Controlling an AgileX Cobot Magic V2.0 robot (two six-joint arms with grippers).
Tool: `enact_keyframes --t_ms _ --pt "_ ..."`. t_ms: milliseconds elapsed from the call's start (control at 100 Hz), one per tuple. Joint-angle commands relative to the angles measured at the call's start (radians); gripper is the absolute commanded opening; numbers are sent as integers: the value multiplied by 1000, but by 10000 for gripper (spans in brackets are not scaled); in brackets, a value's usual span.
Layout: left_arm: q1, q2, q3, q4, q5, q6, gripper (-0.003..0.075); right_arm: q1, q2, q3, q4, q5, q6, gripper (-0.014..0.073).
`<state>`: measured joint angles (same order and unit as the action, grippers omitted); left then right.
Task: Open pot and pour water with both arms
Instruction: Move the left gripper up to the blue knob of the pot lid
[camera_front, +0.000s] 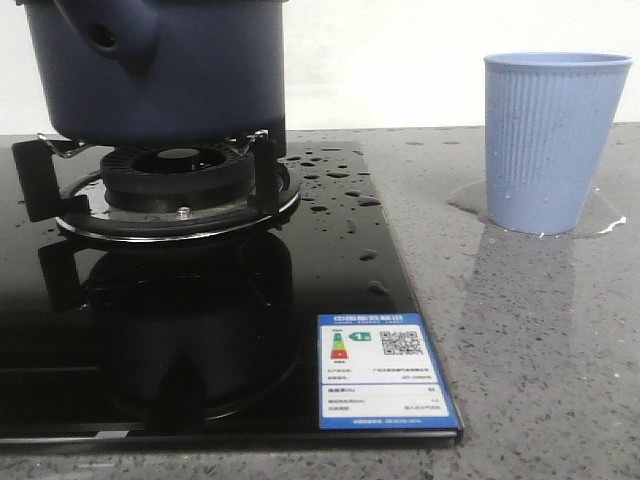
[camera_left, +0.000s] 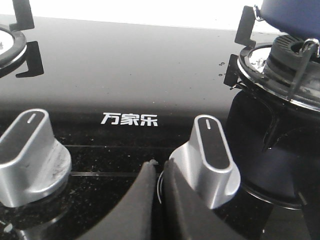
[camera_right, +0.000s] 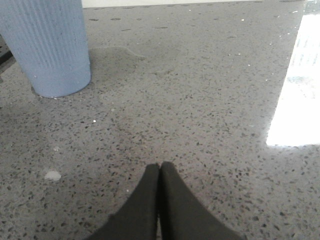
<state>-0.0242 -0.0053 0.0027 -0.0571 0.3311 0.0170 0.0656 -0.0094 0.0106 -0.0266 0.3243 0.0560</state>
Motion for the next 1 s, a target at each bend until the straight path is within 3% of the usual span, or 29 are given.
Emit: enact_keyframes --t_ms 0,510,670,860,990 --pt "0 -23 30 -9 -46 -10 -20 -5 -17 11 3 -24 -10 -69" --pt "0 -23 30 -9 -46 -10 -20 -5 -17 11 0 -24 -10 -69" --pt "0 -23 30 -9 -46 -10 -20 -5 -17 11 -235 -12 -10 -69" --pt "0 -23 30 -9 -46 -10 -20 -5 -17 11 -343 -19 -10 -69" --pt "0 -23 30 1 -54 -10 -20 -5 -17 11 -512 -121 -10 -69"
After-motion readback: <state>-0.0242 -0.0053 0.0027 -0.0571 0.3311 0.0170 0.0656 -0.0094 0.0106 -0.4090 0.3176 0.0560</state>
